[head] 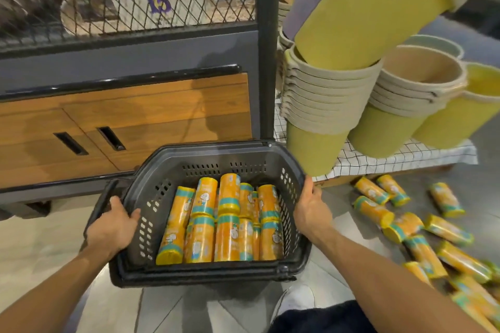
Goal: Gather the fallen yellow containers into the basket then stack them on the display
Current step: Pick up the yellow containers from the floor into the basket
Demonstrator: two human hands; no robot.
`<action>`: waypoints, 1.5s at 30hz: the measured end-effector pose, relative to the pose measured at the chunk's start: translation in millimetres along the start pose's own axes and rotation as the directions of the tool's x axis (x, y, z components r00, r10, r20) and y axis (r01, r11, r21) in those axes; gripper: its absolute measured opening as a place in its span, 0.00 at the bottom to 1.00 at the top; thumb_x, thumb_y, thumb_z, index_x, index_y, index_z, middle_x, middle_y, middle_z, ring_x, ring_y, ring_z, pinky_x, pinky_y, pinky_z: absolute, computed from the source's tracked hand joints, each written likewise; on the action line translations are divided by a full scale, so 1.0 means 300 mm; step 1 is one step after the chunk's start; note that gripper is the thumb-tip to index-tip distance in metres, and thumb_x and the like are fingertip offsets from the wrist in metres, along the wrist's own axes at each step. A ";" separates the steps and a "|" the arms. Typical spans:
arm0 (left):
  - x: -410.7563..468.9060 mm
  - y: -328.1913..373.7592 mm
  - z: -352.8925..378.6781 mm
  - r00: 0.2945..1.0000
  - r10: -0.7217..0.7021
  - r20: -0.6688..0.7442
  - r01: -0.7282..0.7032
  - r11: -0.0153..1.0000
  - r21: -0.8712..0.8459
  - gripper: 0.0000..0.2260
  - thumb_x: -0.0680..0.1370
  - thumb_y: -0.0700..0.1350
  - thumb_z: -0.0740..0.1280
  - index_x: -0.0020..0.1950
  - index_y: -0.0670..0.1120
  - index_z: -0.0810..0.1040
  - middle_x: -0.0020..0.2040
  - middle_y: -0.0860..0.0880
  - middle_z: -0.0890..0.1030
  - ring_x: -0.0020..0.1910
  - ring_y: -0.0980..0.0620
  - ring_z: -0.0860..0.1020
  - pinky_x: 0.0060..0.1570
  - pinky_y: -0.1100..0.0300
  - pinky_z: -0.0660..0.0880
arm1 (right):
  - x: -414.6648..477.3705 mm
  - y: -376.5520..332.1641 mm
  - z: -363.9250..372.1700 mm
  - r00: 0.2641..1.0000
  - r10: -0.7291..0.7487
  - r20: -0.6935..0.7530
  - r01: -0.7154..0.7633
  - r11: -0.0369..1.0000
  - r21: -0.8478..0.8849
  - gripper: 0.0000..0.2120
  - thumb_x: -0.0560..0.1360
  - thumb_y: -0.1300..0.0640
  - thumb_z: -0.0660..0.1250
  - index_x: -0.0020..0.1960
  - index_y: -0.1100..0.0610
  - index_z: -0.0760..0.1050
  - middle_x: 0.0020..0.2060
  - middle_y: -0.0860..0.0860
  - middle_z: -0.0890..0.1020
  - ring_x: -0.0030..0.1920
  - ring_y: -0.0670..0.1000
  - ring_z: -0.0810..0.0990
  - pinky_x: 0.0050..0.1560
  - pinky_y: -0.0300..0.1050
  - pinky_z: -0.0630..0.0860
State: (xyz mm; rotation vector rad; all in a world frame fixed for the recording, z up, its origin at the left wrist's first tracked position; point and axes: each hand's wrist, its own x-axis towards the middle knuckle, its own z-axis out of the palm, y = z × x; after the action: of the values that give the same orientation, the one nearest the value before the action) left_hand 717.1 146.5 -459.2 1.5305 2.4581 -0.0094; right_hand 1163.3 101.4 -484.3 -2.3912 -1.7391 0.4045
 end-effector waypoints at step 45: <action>-0.401 0.528 0.182 0.988 0.144 0.052 -0.144 0.990 0.004 0.20 0.83 0.61 0.58 0.59 0.45 0.57 0.53 0.35 0.82 0.50 0.33 0.81 0.47 0.46 0.75 | 0.085 0.697 -0.223 0.990 0.120 -0.077 -0.099 0.967 0.236 0.37 0.81 0.61 0.61 0.85 0.57 0.46 0.67 0.64 0.75 0.60 0.63 0.79 0.56 0.54 0.77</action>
State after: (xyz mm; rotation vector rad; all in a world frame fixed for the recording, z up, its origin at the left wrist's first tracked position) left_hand 918.8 104.1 -467.3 1.6864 2.3057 -0.0322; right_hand 1380.7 62.3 -482.9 -2.3060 -1.4392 0.4769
